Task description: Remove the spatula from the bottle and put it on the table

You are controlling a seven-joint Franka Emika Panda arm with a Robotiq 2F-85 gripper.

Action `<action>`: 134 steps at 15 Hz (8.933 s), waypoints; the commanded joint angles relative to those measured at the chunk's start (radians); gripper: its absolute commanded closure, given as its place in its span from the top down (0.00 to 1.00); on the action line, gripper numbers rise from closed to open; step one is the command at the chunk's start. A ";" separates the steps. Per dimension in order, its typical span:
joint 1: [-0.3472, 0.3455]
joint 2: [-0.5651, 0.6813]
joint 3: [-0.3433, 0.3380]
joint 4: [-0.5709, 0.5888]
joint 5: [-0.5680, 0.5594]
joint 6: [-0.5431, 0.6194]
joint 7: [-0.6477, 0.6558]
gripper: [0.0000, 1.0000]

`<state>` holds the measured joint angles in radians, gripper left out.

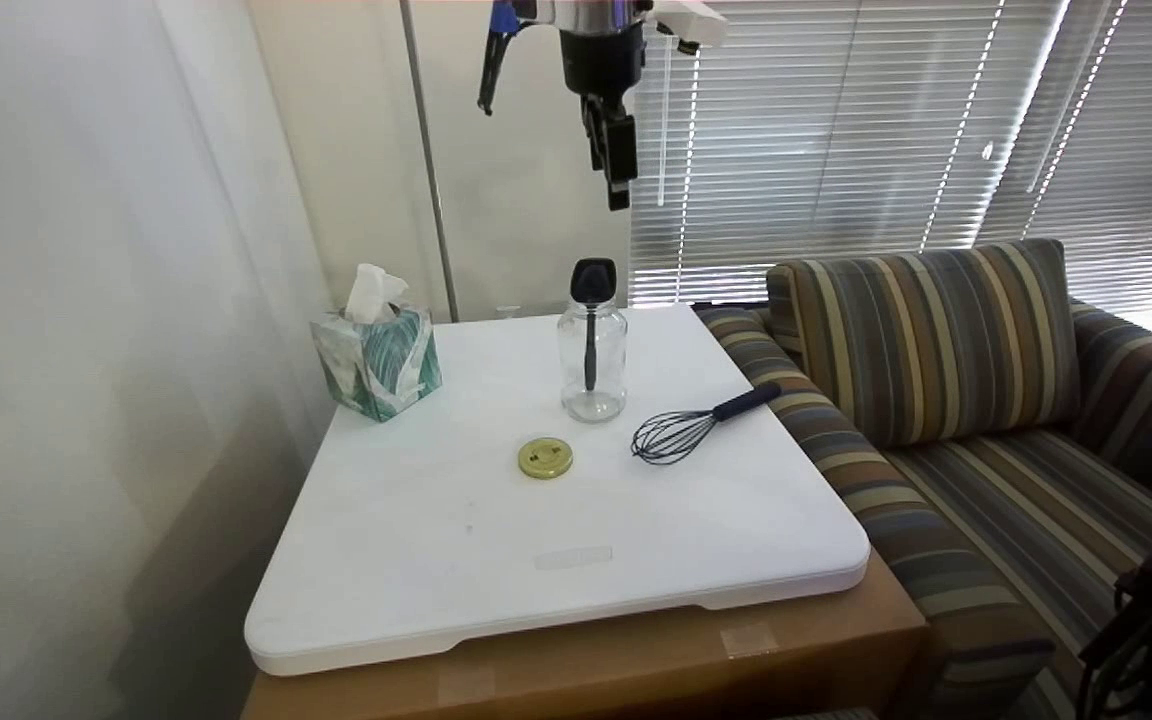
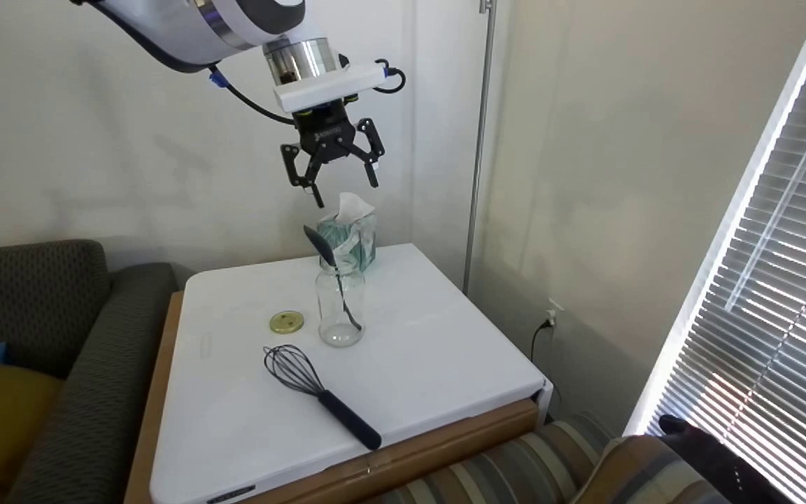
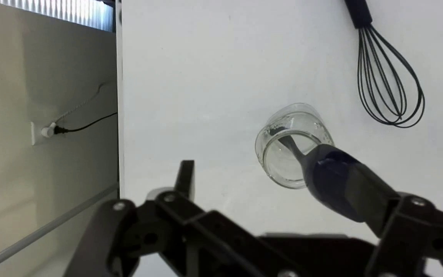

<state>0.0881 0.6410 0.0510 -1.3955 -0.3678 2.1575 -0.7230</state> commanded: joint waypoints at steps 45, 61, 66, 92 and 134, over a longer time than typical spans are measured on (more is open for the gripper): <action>0.058 0.123 0.013 0.092 -0.048 -0.073 0.124 0.02; 0.126 -0.020 -0.034 0.058 -0.249 -0.049 0.230 0.02; 0.119 -0.081 -0.039 0.040 -0.315 -0.044 0.286 0.02; -0.058 -0.351 0.018 -0.294 -0.226 -0.319 0.216 0.02; 0.064 0.037 0.002 -0.160 0.511 0.060 0.979 0.02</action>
<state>0.1358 0.6421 0.0606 -1.6108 0.1660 2.2433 0.2303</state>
